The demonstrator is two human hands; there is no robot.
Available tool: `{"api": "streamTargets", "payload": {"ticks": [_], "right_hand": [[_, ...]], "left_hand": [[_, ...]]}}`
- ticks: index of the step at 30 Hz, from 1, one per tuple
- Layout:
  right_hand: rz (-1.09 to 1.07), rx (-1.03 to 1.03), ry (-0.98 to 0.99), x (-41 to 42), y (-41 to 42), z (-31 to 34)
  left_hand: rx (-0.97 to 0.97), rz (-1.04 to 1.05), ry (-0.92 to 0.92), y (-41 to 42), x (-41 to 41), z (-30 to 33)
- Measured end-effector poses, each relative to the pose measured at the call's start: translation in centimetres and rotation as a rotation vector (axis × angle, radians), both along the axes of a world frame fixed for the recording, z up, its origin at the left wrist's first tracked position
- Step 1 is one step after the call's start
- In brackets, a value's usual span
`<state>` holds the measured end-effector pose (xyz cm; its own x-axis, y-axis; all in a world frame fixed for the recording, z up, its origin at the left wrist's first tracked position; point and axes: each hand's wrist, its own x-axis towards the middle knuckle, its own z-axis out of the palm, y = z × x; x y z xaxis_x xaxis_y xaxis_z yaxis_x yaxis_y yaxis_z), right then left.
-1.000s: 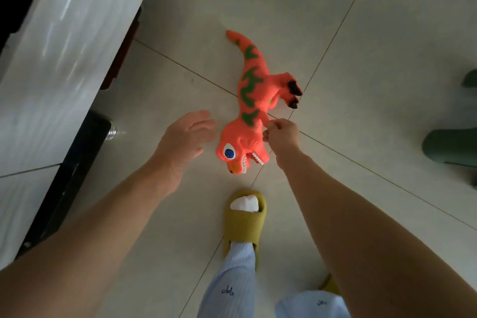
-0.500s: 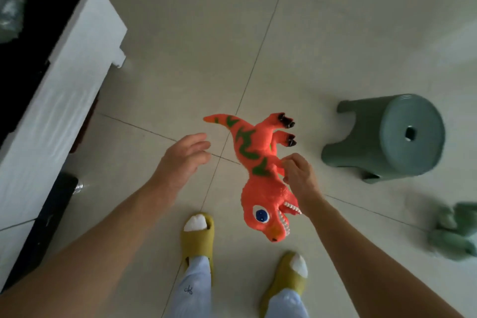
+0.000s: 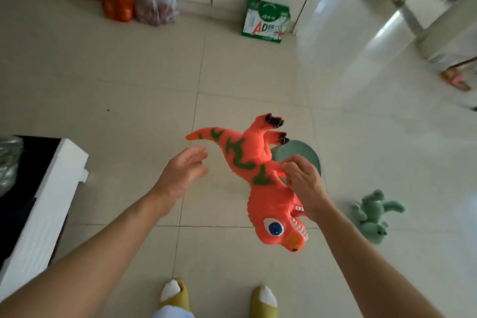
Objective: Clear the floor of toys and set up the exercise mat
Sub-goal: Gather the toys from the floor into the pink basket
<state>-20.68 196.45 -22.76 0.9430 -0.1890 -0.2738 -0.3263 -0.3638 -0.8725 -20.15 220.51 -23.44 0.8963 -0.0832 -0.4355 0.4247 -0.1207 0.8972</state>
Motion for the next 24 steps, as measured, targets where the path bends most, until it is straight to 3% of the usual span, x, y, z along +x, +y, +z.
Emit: {"api": "streamTargets", "payload": {"ticks": [7,15,20,24], "right_hand": [[-0.096,0.015,-0.143,-3.8,-5.3,11.6],[-0.038,0.125,-0.132,-9.7,-13.0,18.4],[0.031,0.231,-0.113,-13.2,-19.1,21.3],[0.066,0.107,-0.055,-14.8,-24.1,22.3]], "left_hand": [[0.239,-0.296,-0.349,-3.7,2.5,8.6],[0.535,-0.726,-0.542,-11.8,2.8,13.6],[0.545,-0.83,-0.501,-16.8,1.4,13.9],[0.517,-0.862,-0.379,-21.0,-0.3,14.4]]}}
